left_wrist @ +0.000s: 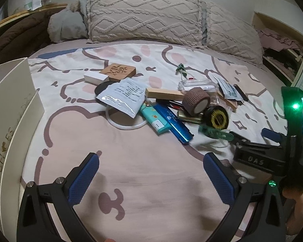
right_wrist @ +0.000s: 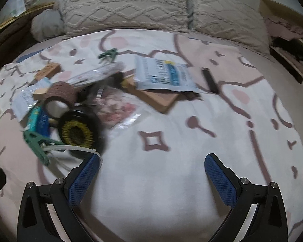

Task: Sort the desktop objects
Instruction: 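Move the left tool toward the teal printed tube on the blanket, then close the left gripper on the teal tube and drag it clear of the pile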

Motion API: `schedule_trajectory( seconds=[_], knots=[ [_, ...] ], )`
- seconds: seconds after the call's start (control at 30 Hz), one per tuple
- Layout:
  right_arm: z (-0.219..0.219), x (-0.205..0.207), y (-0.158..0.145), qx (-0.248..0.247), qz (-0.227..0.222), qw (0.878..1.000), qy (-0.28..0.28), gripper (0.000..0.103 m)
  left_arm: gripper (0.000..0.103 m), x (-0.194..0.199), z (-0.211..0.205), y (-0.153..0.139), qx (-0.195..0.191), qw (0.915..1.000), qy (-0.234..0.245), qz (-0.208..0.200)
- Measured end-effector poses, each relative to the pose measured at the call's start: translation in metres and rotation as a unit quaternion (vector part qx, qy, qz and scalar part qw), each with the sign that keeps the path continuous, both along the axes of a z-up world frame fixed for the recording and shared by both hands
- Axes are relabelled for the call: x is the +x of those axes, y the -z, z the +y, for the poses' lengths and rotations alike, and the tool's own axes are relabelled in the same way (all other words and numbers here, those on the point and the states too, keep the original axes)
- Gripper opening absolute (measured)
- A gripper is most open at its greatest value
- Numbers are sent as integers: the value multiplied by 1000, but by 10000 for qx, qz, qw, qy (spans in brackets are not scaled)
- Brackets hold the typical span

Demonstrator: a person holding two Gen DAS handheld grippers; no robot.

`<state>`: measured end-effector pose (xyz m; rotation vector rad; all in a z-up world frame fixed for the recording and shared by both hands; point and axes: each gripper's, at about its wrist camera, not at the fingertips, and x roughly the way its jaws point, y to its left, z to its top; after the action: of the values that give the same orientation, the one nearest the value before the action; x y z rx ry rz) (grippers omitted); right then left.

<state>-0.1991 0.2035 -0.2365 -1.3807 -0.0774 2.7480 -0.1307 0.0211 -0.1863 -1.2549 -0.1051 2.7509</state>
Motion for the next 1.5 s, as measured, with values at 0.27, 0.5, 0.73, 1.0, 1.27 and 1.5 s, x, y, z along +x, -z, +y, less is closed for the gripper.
schedule_trajectory(
  seconds=[0.27, 0.5, 0.73, 1.0, 1.27, 1.5],
  knots=[
    [32, 8, -7, 80, 63, 9992, 390, 103, 102, -8, 4, 10, 176, 9998, 70, -115],
    [68, 12, -5, 8, -2, 9970, 775, 103, 68, -21, 3, 14, 275, 9995, 61, -147],
    [79, 14, -1, -463, 15, 9958, 790, 103, 60, -33, 2, 16, 424, 9991, 43, -64],
    [66, 22, -14, -935, 445, 9943, 234, 103, 54, -43, 8, 17, 393, 9991, 24, 133],
    [47, 24, -10, -1588, 196, 9870, -164, 103, 25, -49, -3, 30, 734, 9973, -67, -51],
    [27, 27, -5, -1719, 209, 9839, -441, 103, 25, -43, -5, 27, 768, 9970, -120, 17]
  ],
)
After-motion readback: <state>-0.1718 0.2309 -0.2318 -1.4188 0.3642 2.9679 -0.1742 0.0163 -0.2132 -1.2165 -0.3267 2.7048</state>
